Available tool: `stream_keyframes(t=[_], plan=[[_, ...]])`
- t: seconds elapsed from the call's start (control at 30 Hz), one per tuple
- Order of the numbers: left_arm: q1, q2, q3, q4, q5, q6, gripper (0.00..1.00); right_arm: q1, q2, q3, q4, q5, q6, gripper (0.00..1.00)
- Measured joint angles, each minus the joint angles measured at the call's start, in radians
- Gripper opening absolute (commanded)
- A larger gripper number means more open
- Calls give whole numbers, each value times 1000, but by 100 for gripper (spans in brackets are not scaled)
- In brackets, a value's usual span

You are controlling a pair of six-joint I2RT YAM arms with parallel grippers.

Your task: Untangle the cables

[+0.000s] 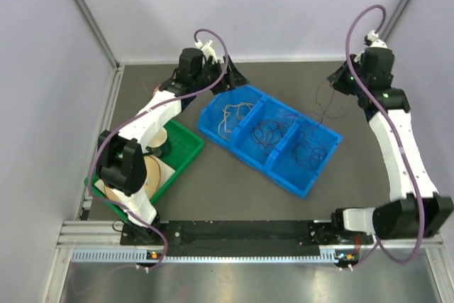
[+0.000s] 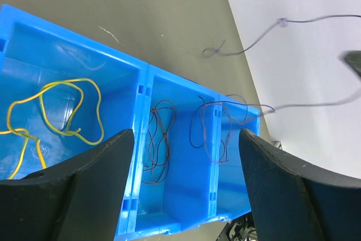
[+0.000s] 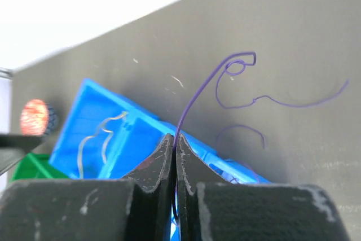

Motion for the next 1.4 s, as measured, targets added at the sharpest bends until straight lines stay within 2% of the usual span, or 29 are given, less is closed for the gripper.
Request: stream_keyframes(t=[0.23, 0.7, 0.8, 0.93, 1.07, 1.4], plan=[[3, 0, 0, 0, 0, 4, 80, 1, -162, 0, -42, -31, -15, 0], [-5, 6, 7, -10, 6, -10, 80, 32, -356, -9, -127, -62, -26, 0], [-42, 47, 62, -61, -11, -7, 79, 32, -367, -48, -123, -54, -26, 0], [-156, 143, 174, -137, -58, 6, 77, 32, -343, -104, -124, -48, -26, 0], [-243, 199, 179, -184, -87, -4, 77, 32, -310, -140, -134, -33, -26, 0], [-273, 288, 174, -193, -142, -71, 74, 32, -308, -142, -130, -29, -26, 0]])
